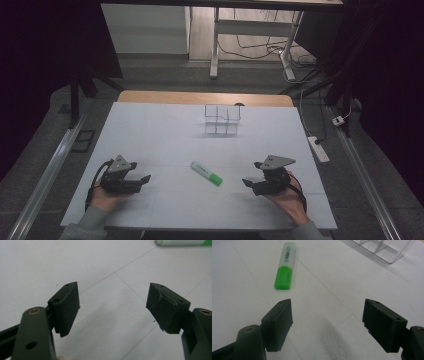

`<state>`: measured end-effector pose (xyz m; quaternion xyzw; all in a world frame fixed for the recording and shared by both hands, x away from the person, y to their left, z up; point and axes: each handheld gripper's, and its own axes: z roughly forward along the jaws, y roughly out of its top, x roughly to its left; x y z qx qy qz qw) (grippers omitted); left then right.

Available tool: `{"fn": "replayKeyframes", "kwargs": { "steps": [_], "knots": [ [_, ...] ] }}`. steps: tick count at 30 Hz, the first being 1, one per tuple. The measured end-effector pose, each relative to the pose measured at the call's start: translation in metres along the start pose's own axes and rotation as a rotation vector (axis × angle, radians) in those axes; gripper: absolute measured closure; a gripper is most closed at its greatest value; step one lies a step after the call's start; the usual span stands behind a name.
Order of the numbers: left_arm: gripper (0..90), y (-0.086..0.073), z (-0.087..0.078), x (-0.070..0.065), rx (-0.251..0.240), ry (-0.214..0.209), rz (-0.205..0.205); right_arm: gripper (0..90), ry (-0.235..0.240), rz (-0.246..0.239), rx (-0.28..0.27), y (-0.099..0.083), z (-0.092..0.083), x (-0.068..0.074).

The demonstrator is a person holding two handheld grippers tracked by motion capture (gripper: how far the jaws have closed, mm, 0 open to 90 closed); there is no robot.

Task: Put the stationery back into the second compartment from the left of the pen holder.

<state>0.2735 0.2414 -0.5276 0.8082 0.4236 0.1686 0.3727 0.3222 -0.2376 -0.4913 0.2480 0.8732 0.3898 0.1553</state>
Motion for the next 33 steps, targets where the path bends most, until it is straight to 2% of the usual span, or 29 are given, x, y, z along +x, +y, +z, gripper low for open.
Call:
{"fn": "replayKeyframes", "kwargs": {
  "steps": [6, 17, 33],
  "knots": [
    [26.1, 0.000, 0.001, 0.000, 0.005, -0.001, 0.003, 23.2, 0.021, -0.024, 0.003, 0.009, 0.008, 0.007],
    [26.3, 0.000, 0.001, -0.001, 0.004, 0.004, 0.001, 23.5, 0.046, -0.035, 0.000, 0.016, 0.016, 0.015],
    [26.4, 0.001, 0.000, -0.001, 0.001, 0.008, -0.001, 25.1, 0.103, -0.075, 0.014, 0.042, 0.033, 0.027]
  ]
}}
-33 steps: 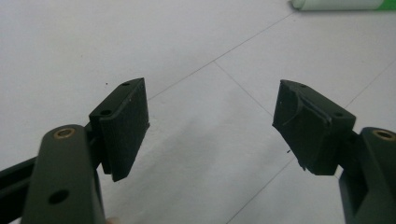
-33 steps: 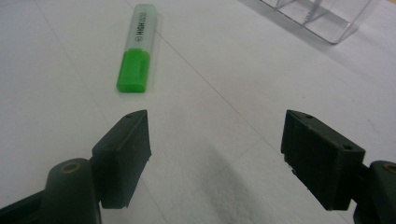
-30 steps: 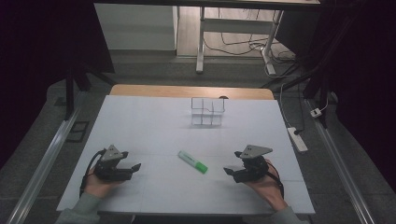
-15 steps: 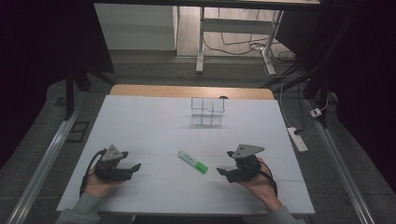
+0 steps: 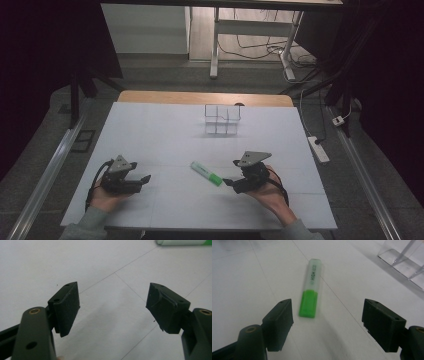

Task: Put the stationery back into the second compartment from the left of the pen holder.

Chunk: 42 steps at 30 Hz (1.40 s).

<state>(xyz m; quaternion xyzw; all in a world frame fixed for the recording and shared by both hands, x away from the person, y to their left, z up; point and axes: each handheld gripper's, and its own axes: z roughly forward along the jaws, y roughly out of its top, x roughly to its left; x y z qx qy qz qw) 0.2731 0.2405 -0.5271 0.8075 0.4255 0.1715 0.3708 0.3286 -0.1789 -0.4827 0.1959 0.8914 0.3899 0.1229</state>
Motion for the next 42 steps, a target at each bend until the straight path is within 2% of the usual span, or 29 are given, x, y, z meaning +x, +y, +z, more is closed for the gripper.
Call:
{"fn": "replayKeyframes", "kwargs": {
  "steps": [6, 7, 12, 15, 17, 23, 25, 26, 28, 29, 31, 39, 42],
  "knots": [
    [26.3, 0.000, 0.000, 0.000, 0.002, 0.002, 0.001, 25.7, 0.025, -0.008, 0.015, 0.010, 0.006, 0.003],
    [26.3, 0.000, 0.000, 0.000, 0.001, 0.001, 0.002, 25.7, 0.033, -0.008, 0.031, 0.014, 0.008, 0.004],
    [26.4, 0.000, 0.000, 0.000, -0.005, -0.004, 0.000, 26.0, 0.037, -0.010, 0.056, 0.020, 0.012, 0.007],
    [26.4, 0.001, 0.000, 0.000, -0.010, -0.007, 0.006, 26.2, 0.043, -0.013, 0.085, 0.027, 0.021, 0.008],
    [26.3, 0.002, 0.000, -0.001, -0.010, -0.011, 0.009, 27.5, 0.034, -0.040, 0.109, 0.034, 0.031, 0.012],
    [26.3, 0.002, 0.001, -0.001, -0.008, -0.015, 0.016, 27.6, 0.028, -0.050, 0.168, 0.048, 0.052, 0.017],
    [26.3, 0.002, 0.000, -0.001, -0.010, -0.014, 0.015, 27.7, 0.023, -0.053, 0.179, 0.048, 0.054, 0.017],
    [26.3, 0.002, 0.000, -0.001, -0.008, -0.013, 0.016, 27.7, 0.021, -0.059, 0.203, 0.046, 0.059, 0.018],
    [26.3, 0.002, 0.001, -0.002, -0.005, -0.012, 0.020, 27.8, 0.018, -0.063, 0.208, 0.044, 0.060, 0.017],
    [26.3, 0.002, 0.001, -0.002, -0.004, -0.011, 0.019, 28.0, 0.027, -0.043, 0.215, 0.040, 0.061, 0.014],
    [26.3, 0.002, 0.001, -0.001, -0.004, -0.008, 0.016, 28.2, 0.033, -0.032, 0.222, 0.036, 0.062, 0.012],
    [26.2, 0.003, 0.003, -0.002, 0.004, -0.005, 0.020, 31.3, 0.025, -0.040, 0.255, 0.033, 0.067, 0.013],
    [26.2, 0.003, 0.004, -0.002, 0.007, -0.006, 0.025, 35.0, 0.033, -0.045, 0.275, 0.032, 0.072, 0.015]
  ]
}}
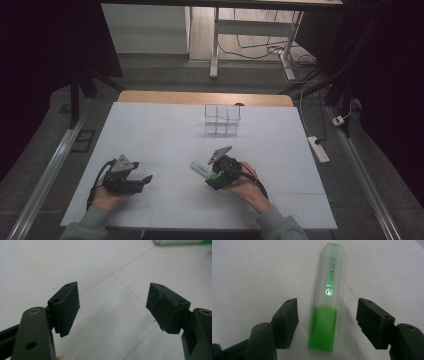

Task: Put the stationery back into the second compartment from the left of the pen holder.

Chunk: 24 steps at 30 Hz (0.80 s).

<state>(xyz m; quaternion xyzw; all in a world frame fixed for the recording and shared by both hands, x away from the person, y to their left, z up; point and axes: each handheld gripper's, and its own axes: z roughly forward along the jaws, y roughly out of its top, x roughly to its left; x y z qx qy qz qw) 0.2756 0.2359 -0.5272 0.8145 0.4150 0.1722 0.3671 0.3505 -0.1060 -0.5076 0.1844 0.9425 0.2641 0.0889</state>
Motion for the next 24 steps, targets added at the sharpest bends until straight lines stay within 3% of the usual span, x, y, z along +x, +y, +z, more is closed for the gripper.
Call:
{"fn": "replayKeyframes", "kwargs": {
  "steps": [5, 10, 11, 15, 24],
  "knots": [
    [26.2, -0.0003, 0.0002, 0.0002, 0.002, 0.000, 0.001, 41.6, -0.001, -0.004, 0.028, 0.0005, 0.0051, 0.0000],
    [26.2, -0.0002, 0.0004, 0.0003, 0.003, -0.001, 0.002, 54.8, 0.028, 0.007, 0.042, 0.0018, 0.0073, -0.0020],
    [26.2, -0.0003, 0.0003, 0.0004, 0.003, 0.000, 0.001, 61.9, 0.027, 0.017, 0.044, 0.0024, 0.0071, -0.0016],
    [26.2, -0.0003, -0.0005, 0.0004, 0.001, 0.002, 0.002, 65.9, 0.020, 0.042, 0.047, 0.0032, 0.0069, -0.0019],
    [26.2, -0.0006, -0.0013, 0.0024, -0.005, 0.004, -0.004, 66.2, 0.018, 0.023, 0.037, 0.0032, 0.0035, -0.0006]
  ]
}}
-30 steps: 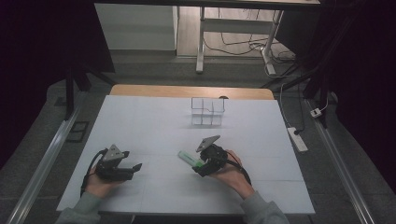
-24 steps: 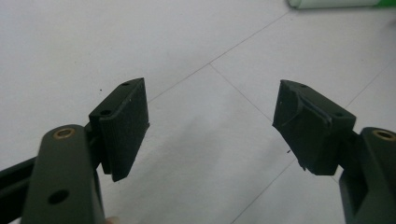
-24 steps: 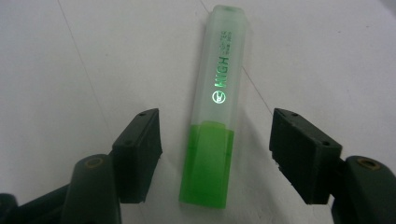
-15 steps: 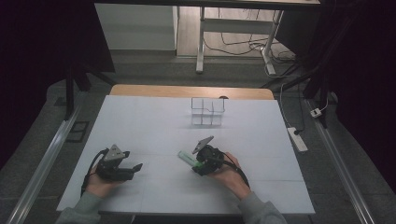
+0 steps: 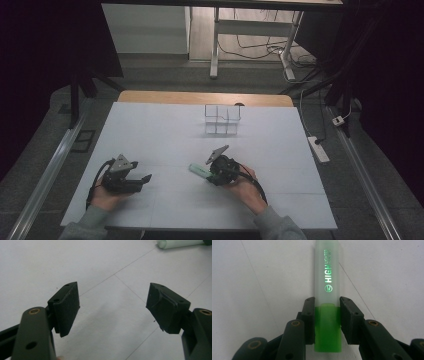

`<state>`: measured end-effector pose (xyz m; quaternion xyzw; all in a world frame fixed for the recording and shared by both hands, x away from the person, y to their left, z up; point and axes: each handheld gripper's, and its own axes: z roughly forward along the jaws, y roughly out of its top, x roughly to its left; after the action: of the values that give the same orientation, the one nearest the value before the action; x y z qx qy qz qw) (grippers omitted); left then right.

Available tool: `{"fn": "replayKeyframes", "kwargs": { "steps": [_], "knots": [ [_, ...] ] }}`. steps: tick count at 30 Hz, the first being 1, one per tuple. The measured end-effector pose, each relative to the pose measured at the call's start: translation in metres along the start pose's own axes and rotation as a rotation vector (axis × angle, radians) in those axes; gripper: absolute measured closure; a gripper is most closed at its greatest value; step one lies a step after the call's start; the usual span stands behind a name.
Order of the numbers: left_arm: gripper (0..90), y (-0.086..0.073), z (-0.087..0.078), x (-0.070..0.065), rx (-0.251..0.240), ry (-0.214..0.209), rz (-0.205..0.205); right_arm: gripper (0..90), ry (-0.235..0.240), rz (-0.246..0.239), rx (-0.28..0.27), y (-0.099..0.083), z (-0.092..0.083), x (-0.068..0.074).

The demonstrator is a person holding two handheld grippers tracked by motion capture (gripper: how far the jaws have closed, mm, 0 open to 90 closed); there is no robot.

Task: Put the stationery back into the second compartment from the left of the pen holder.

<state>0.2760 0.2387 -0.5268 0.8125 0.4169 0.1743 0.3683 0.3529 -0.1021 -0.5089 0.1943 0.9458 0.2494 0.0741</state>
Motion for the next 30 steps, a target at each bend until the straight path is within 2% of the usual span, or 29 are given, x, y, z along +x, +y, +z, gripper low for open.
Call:
{"fn": "replayKeyframes", "kwargs": {
  "steps": [1, 2, 5, 11, 17, 20, 24, 30],
  "knots": [
    [26.3, 0.000, 0.000, 0.000, 0.000, 0.000, 0.001, 66.2, 0.003, -0.009, -0.010, 0.000, -0.001, -0.001],
    [26.3, 0.000, 0.000, 0.000, 0.000, 0.000, 0.000, 66.2, 0.011, 0.007, -0.023, 0.000, -0.006, -0.001],
    [26.3, 0.000, 0.000, 0.000, 0.000, 0.001, 0.001, 66.2, 0.024, 0.015, -0.046, -0.001, -0.011, -0.003],
    [26.2, 0.000, 0.001, -0.001, 0.008, -0.002, 0.009, 66.2, 0.029, -0.020, -0.108, -0.003, -0.030, -0.005],
    [26.2, 0.001, 0.000, -0.002, 0.006, -0.003, 0.007, 66.2, 0.026, -0.013, -0.109, -0.010, -0.037, -0.010],
    [26.2, 0.003, 0.000, -0.005, 0.007, -0.006, 0.020, 66.2, 0.031, -0.018, -0.106, -0.012, -0.039, -0.013],
    [26.0, 0.008, 0.001, -0.012, 0.015, -0.005, 0.053, 66.2, 0.030, -0.019, -0.102, -0.014, -0.041, -0.014],
    [25.8, 0.016, 0.001, -0.023, 0.019, -0.029, 0.098, 66.2, 0.034, -0.035, -0.098, -0.014, -0.043, -0.015]
  ]
}}
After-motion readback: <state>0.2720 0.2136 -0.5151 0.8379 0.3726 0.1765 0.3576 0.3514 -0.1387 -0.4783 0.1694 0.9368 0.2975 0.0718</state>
